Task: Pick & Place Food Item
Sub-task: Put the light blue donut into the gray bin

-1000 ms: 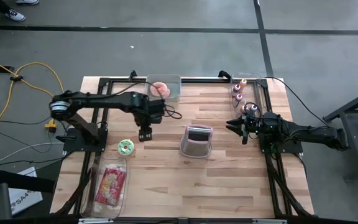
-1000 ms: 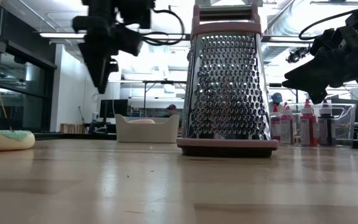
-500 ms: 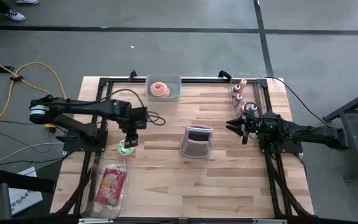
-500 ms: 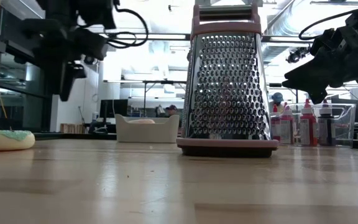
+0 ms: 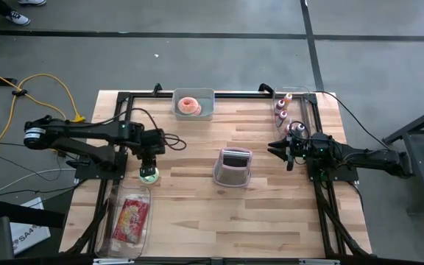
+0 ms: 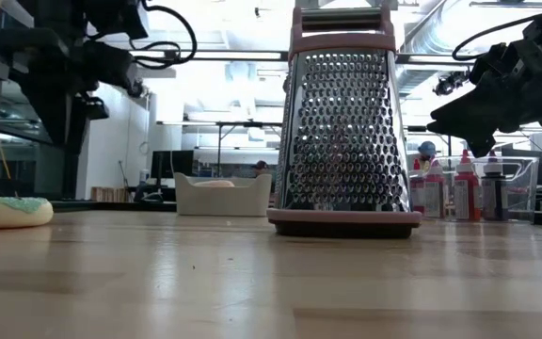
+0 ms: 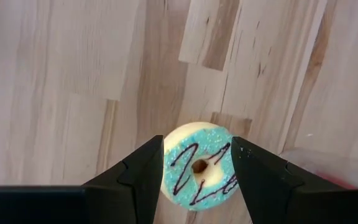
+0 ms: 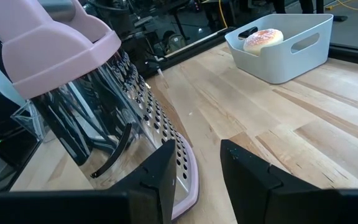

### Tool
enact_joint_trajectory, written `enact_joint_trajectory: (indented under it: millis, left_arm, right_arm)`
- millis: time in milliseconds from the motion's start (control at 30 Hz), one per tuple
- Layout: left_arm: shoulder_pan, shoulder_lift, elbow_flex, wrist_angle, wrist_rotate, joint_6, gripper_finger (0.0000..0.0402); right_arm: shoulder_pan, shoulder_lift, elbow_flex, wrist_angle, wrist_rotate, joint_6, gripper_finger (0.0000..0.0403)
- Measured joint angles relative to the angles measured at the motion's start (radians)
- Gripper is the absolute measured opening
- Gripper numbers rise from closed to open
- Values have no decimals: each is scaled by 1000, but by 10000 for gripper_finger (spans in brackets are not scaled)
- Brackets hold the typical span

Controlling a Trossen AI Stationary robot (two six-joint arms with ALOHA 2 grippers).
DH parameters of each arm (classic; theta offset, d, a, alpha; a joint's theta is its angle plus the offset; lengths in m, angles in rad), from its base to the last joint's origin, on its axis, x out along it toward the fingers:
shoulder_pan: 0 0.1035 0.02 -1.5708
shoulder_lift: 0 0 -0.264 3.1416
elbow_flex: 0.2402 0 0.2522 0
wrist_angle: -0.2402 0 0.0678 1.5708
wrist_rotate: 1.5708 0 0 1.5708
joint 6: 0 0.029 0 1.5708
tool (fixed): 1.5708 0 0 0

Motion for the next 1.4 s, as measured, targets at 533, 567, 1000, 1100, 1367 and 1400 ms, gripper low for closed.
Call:
enact_joint_trajectory:
  millis: [533,567,1000,1100,1367,1400]
  left_arm:
    - [-53,0,0,8,-41,-534,182]
    - [-69,0,0,8,-56,-585,182]
    - [-390,54,0,16,-190,-1129,182]
    - [-445,85,0,46,-211,-1190,182]
    - [-487,149,0,50,-232,-1232,182]
    - [-485,156,0,48,-233,-1216,182]
  right_arm:
    - [0,0,0,0,0,0,114]
    - [0,0,0,0,0,0,114]
    - [0,0,0,0,0,0,114]
    - [0,0,0,0,0,0,114]
    - [0,0,0,0,0,0,114]
    - [0,0,0,0,0,0,114]
